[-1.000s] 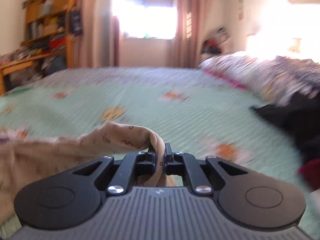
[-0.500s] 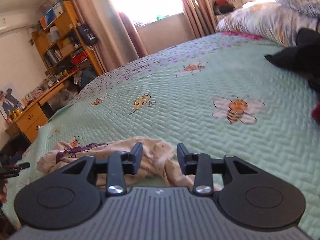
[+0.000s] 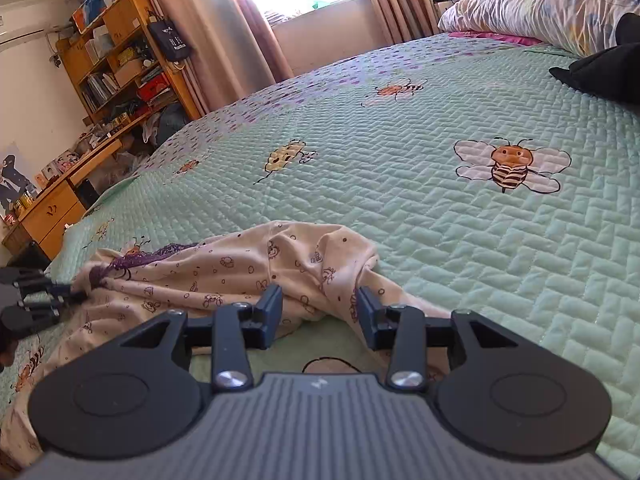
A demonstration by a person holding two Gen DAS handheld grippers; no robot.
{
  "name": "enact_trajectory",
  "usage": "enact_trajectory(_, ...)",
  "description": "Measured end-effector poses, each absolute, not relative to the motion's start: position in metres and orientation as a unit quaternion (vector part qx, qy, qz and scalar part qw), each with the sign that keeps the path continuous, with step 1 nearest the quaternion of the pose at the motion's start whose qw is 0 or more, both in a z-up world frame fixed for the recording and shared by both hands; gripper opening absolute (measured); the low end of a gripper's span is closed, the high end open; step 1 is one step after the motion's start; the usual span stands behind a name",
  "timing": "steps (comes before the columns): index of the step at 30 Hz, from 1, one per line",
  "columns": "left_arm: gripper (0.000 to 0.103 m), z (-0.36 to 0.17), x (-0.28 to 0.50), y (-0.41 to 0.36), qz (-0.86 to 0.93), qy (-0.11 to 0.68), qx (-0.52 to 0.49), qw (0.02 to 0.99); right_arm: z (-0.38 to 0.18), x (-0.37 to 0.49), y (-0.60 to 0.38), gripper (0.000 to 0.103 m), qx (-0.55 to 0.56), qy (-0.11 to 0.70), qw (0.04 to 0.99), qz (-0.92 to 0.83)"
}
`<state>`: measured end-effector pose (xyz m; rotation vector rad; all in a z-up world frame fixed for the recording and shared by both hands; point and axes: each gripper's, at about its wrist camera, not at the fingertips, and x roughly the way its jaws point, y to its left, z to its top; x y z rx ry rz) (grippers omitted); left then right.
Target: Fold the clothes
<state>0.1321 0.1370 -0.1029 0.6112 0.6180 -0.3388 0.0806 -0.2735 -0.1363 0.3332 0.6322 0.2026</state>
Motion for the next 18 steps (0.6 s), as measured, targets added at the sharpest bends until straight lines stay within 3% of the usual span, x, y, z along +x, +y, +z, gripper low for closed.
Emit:
enact_trajectory(9, 0.014, -0.015, 0.071, 0.178, -0.163, 0.238, 0.183, 0.940, -0.127, 0.094, -0.264, 0.049, 0.143, 0.296, 0.937, 0.123)
enact_trajectory(13, 0.002, 0.011, 0.024, 0.202, -0.161, 0.209, 0.130, 0.956, -0.118, 0.097, -0.250, 0.050, 0.117, 0.290, 0.938, 0.150)
enact_trajectory(14, 0.002, 0.017, 0.005, 0.208, -0.170, 0.196, 0.114, 0.959, -0.114, 0.093, -0.247, 0.052, 0.112, 0.283, 0.937, 0.170)
enact_trajectory(17, 0.003, 0.007, -0.030, 0.217, -0.179, 0.218, 0.090, 0.955, -0.104, 0.090, -0.239, 0.074, 0.084, 0.264, 0.940, 0.198)
enact_trajectory(18, 0.003, 0.002, -0.029, 0.214, -0.177, 0.224, 0.098, 0.954, -0.101, 0.091, -0.237, 0.075, 0.072, 0.258, 0.943, 0.196)
